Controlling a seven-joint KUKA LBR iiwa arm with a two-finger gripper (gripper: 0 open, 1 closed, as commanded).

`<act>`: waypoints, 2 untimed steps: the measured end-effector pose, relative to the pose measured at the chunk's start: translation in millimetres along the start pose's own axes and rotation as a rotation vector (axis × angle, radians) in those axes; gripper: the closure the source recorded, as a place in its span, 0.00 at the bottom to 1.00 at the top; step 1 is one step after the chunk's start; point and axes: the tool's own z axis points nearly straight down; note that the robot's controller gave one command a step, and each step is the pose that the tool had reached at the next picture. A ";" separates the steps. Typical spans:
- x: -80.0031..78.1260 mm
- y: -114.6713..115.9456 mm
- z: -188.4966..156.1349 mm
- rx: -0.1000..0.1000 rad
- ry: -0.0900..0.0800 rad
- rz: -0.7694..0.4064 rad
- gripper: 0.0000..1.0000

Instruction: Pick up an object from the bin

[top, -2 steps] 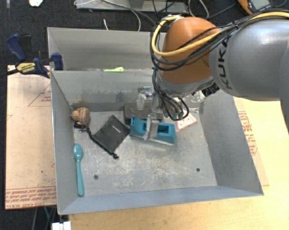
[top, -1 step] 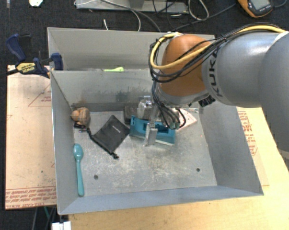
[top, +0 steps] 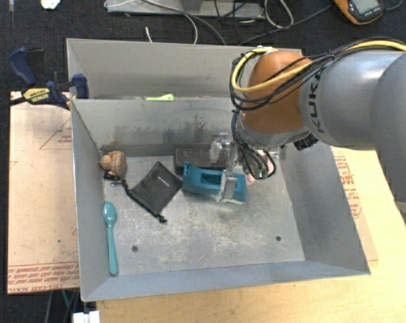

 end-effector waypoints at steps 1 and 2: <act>-7.6 -52.8 42.8 -0.003 0.004 0.026 0.00; 3.7 -36.2 41.5 0.001 -0.018 0.107 1.00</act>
Offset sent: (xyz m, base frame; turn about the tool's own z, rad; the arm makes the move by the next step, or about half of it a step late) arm -0.0082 -0.0330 -0.0476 0.1060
